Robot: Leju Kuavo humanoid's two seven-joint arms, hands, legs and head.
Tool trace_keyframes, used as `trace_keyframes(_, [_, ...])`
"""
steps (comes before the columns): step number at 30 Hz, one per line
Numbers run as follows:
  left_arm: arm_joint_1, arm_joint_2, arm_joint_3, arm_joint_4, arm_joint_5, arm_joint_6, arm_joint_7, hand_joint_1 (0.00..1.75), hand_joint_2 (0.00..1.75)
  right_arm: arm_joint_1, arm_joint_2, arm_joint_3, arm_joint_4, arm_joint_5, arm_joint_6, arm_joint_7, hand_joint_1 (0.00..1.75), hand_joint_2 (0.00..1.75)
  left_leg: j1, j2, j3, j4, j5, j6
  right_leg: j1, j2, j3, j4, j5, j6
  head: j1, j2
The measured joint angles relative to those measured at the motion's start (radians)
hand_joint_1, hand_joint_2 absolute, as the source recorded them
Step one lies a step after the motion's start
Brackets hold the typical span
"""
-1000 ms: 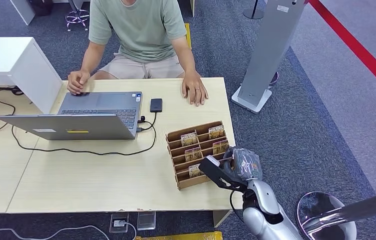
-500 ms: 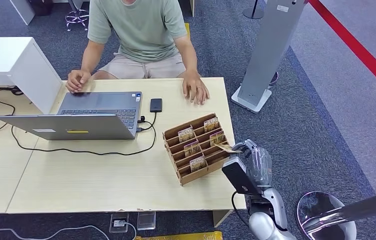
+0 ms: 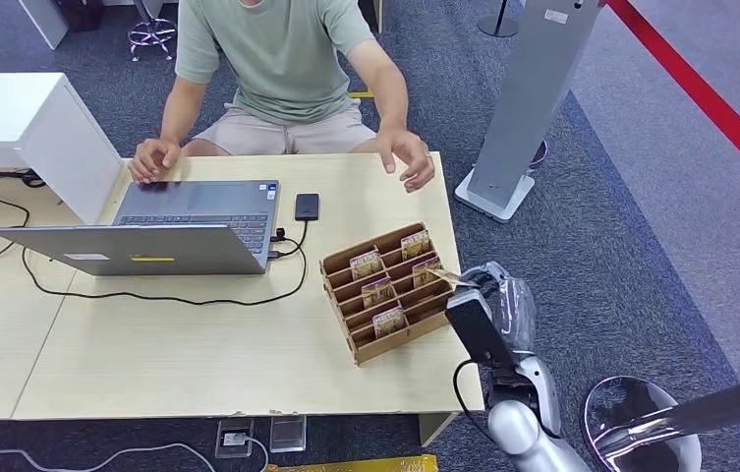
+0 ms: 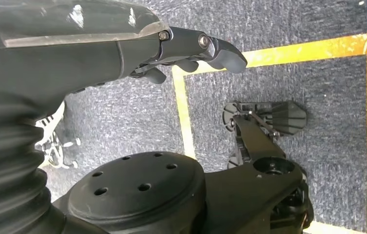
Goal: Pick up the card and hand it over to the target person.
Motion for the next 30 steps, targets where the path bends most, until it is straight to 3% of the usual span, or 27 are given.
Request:
trace_keyframes(4, [-0.011,-0.005,-0.010,0.000,-0.009,0.000,0.015,0.00,1.75,-0.169,0.074,0.025,0.205,-0.018,-0.028,0.003,1.33,1.75,0.000,-0.001,0.001,0.000,0.001,-0.001,0.000,-0.001,0.000,0.001,0.000,-0.001,0.000,0.000])
trace_keyframes(7, [-0.010,-0.006,-0.014,0.002,-0.009,0.004,0.031,0.00,1.75,-0.236,0.105,0.035,0.287,0.078,-0.042,0.068,1.33,1.75,0.000,-0.001,0.001,0.000,0.002,0.000,0.000,-0.002,0.001,0.001,0.000,0.000,0.000,0.000])
trace_keyframes(12, [0.001,-0.006,-0.007,0.005,0.002,0.013,0.037,0.00,1.75,-0.301,0.140,0.063,0.396,0.180,-0.036,0.151,1.33,1.75,0.000,-0.005,0.001,-0.001,0.001,0.000,0.000,-0.005,0.003,0.001,-0.002,0.000,0.000,0.000])
trace_keyframes(18, [-0.002,-0.012,-0.008,0.003,0.007,0.013,0.036,0.00,1.75,-0.307,0.135,0.065,0.435,0.176,-0.035,0.164,1.33,1.75,0.000,-0.009,0.001,0.000,0.002,0.000,0.000,-0.009,0.003,0.001,-0.003,0.000,0.000,0.000])
trace_keyframes(22, [-0.009,-0.015,-0.016,0.002,0.002,-0.011,0.029,0.00,1.75,-0.300,0.121,0.059,0.447,0.165,-0.032,0.169,0.00,1.75,0.000,-0.010,0.000,0.000,0.002,0.000,0.000,-0.011,0.003,0.000,-0.003,0.000,0.000,0.000])
trace_keyframes(26, [-0.009,-0.017,-0.007,0.005,0.013,-0.004,0.021,0.00,1.75,-0.287,0.106,0.018,0.404,0.145,-0.042,0.145,0.00,1.75,0.000,-0.012,-0.001,0.000,0.002,0.000,0.000,-0.012,0.003,0.000,-0.003,0.000,0.000,0.000])
trace_keyframes(30, [0.006,-0.013,0.009,0.005,0.034,0.006,0.006,0.00,1.75,-0.194,0.084,-0.186,0.191,0.176,-0.042,0.041,0.00,1.75,0.000,-0.013,-0.001,0.000,0.002,0.000,0.000,-0.013,0.003,0.000,-0.003,0.000,0.000,0.000])
